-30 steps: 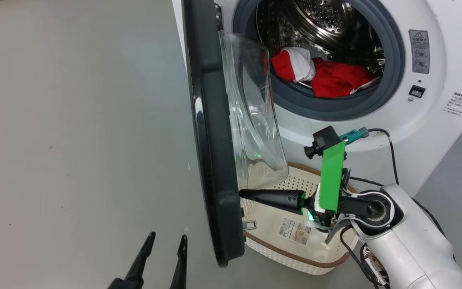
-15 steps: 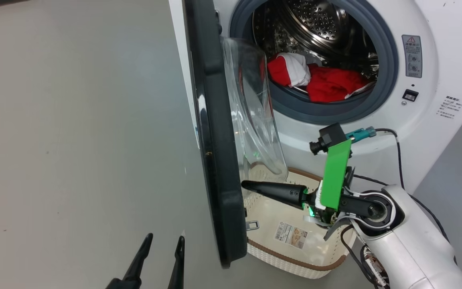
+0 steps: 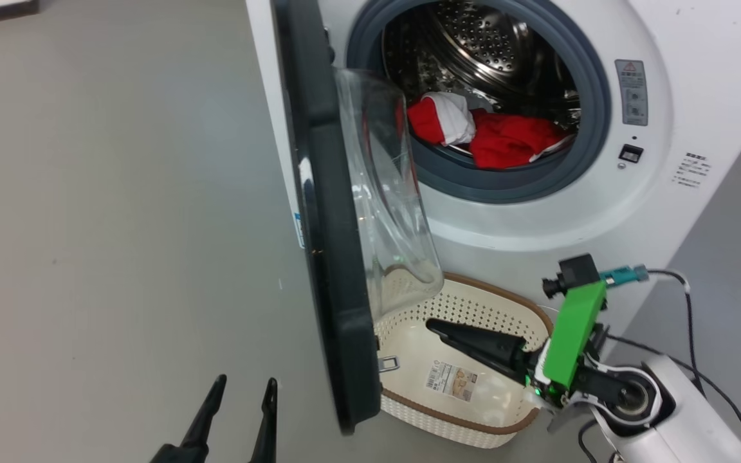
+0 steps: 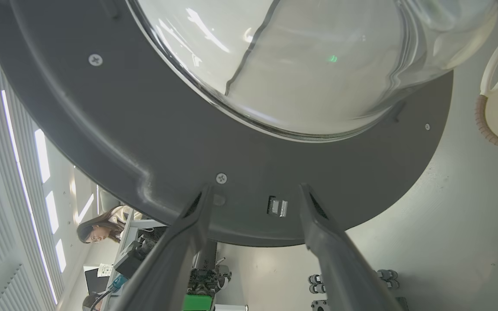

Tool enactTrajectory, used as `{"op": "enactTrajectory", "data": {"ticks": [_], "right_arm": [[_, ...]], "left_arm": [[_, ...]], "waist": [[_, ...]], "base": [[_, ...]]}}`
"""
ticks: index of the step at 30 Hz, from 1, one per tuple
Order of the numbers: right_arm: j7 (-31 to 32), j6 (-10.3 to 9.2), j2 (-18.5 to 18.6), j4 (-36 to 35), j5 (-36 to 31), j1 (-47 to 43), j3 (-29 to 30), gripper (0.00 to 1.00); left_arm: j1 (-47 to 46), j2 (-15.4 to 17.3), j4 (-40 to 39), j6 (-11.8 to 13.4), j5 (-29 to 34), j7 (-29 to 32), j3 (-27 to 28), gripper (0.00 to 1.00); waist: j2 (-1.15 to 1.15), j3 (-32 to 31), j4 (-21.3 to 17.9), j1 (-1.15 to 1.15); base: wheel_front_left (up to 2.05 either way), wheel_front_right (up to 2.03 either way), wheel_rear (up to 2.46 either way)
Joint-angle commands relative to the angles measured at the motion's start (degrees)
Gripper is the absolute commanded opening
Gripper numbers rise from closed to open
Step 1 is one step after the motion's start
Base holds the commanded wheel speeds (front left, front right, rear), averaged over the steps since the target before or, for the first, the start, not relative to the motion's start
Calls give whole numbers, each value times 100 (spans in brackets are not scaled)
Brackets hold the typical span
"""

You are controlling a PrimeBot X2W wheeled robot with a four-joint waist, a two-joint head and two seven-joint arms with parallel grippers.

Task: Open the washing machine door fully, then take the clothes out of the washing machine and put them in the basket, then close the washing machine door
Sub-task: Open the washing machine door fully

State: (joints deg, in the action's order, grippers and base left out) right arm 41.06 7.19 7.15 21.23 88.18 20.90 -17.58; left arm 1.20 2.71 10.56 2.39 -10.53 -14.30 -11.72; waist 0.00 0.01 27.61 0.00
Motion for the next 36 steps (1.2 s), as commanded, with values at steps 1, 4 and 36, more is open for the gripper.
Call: {"op": "enactTrajectory", "data": {"ticks": [1,4,36], "right_arm": [[-77,30,19,-184,-18,-32,-22,100],[-204,30,124,-217,-48,-243,-5,100],[-3078,30,1338,-345,-832,-1331,-1055,100]], "left_arm": [[-132,17,-118,-59,71,-70,222,100],[-106,17,-118,-65,71,-70,279,100],[157,17,-150,-47,38,-70,587,100]], "waist": [[0,3,-87,0],[0,16,-196,0],[0,-144,-629,0]], "base": [[0,0,0],[0,0,0],[0,0,0]]}}
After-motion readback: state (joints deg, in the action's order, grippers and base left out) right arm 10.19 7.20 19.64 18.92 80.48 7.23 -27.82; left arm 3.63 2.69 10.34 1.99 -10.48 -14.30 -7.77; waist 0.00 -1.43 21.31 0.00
